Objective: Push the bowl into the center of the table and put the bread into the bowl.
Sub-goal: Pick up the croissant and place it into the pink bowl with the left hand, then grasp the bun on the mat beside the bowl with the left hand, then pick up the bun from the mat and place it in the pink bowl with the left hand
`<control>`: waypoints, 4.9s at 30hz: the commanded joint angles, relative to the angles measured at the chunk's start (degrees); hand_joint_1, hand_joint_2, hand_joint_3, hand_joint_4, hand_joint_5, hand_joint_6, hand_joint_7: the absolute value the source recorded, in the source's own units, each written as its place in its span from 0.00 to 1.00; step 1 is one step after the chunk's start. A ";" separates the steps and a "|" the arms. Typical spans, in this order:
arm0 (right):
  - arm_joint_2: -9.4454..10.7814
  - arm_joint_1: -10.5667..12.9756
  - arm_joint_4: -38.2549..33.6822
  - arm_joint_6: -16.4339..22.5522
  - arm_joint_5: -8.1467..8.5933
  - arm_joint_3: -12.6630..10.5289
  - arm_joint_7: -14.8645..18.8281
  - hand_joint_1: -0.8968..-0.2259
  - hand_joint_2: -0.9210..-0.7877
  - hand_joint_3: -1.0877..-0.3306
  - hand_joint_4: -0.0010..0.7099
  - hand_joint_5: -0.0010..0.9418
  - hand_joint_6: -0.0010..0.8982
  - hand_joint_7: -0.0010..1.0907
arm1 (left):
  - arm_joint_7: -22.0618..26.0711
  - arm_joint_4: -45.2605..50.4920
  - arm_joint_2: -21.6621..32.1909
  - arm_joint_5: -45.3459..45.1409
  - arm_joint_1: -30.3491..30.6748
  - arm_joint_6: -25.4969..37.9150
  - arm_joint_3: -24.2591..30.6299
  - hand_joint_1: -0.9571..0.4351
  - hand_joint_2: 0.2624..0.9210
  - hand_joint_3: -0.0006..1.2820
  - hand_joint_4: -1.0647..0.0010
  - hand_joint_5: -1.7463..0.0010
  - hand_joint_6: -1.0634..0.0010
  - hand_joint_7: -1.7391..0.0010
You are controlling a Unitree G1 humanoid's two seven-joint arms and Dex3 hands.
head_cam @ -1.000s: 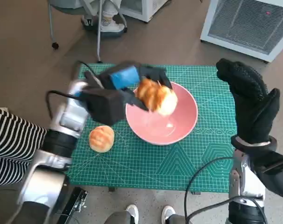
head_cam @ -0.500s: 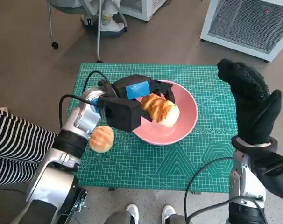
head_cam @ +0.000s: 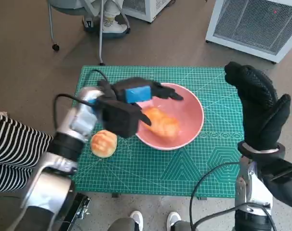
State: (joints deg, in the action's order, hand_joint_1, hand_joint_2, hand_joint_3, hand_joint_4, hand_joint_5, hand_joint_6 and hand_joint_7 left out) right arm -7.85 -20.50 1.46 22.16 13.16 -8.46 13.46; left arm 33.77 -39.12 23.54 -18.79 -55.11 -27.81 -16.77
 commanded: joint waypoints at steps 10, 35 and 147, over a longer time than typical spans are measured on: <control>0.98 1.96 0.03 0.07 -0.41 0.93 -0.50 0.29 0.00 0.48 0.29 0.00 0.12 0.36 | 5.89 15.89 12.18 11.28 8.93 -0.04 10.16 0.34 0.83 0.01 0.86 0.99 0.72 0.99; 0.85 1.28 -1.29 0.12 0.00 1.17 0.12 0.29 0.00 0.47 0.29 0.00 0.12 0.36 | 13.13 22.58 25.50 15.60 23.67 1.73 16.29 0.37 0.77 0.00 0.76 0.99 0.65 0.96; -0.26 1.46 -2.04 -0.02 0.67 0.45 1.73 0.29 0.00 0.46 0.28 0.00 0.12 0.38 | -11.29 25.08 0.43 2.96 6.23 8.50 6.72 0.69 0.97 0.01 0.20 0.42 0.37 0.38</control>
State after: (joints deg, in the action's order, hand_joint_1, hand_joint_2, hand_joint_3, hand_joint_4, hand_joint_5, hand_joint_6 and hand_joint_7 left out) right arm -8.04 -20.11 -0.17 22.24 13.75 -7.98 14.98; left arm 22.59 -11.62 25.41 -15.23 -46.46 -19.82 -8.76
